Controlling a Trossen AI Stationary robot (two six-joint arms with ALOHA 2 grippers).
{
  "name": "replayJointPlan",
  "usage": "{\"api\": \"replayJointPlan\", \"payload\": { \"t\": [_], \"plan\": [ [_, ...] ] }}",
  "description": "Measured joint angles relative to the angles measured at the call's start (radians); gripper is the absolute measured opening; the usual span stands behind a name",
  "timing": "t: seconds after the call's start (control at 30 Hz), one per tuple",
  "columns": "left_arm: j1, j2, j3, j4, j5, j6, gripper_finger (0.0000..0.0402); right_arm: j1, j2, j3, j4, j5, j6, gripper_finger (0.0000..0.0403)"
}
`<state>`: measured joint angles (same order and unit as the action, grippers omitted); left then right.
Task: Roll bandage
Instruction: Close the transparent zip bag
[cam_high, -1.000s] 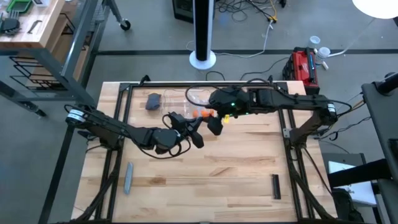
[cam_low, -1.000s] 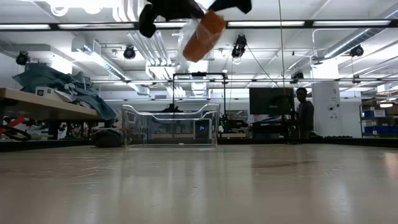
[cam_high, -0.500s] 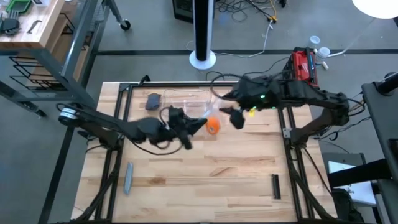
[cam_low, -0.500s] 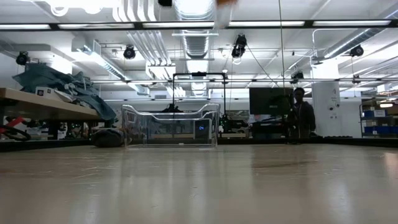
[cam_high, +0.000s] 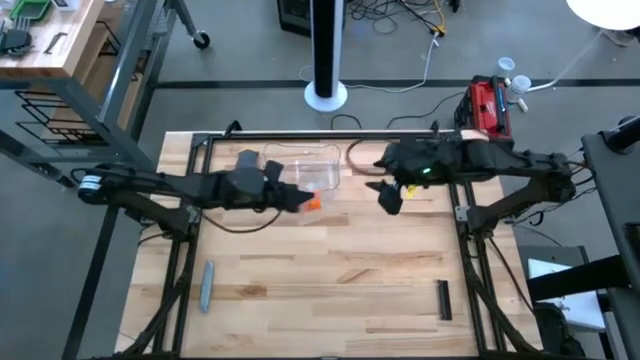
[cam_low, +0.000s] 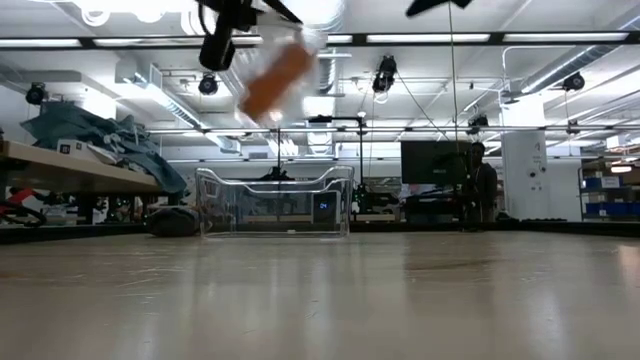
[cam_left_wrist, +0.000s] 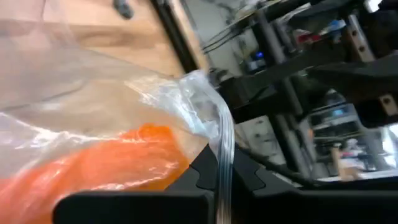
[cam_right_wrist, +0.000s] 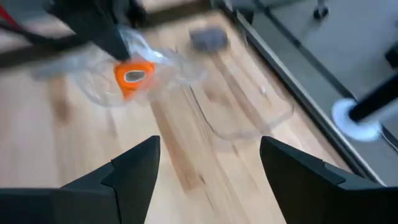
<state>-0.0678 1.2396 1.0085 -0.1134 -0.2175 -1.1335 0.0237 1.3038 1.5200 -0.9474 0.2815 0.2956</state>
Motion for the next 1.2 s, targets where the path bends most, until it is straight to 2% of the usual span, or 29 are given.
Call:
{"api": "replayJointPlan", "payload": {
  "t": [0.1,0.23,0.4,0.5,0.67,0.87,1.03,1.2],
  "plan": [
    [0.001,-0.007,0.013,-0.055,0.107,-0.079,0.0000,0.001,0.010,-0.035,0.034,-0.004,-0.030,0.0266],
    [-0.011,-0.014,0.013,0.119,0.080,-0.037,0.0000,0.021,0.016,-0.081,0.117,0.000,-0.170,0.0270],
    [-0.018,0.001,0.015,0.027,0.097,-0.011,0.0000,0.091,0.030,-0.134,0.252,-0.062,-0.449,0.0261],
    [-0.019,0.018,0.013,0.033,0.133,0.030,0.0000,0.121,0.050,-0.149,0.382,-0.080,-0.561,0.0252],
    [-0.023,0.043,0.009,0.041,0.153,0.070,0.0000,0.173,0.083,-0.154,0.455,-0.128,-0.723,0.0242],
    [-0.023,0.050,0.011,0.071,0.167,0.078,0.0000,0.211,0.151,-0.156,0.521,-0.124,-0.805,0.0234],
    [-0.025,0.050,0.010,0.079,0.176,0.086,0.0000,0.210,0.196,-0.156,0.572,-0.124,-0.812,0.0223],
    [-0.031,0.052,0.010,0.102,0.177,0.098,0.0000,0.206,0.234,-0.150,0.579,-0.117,-0.811,0.0191]
  ]
}}
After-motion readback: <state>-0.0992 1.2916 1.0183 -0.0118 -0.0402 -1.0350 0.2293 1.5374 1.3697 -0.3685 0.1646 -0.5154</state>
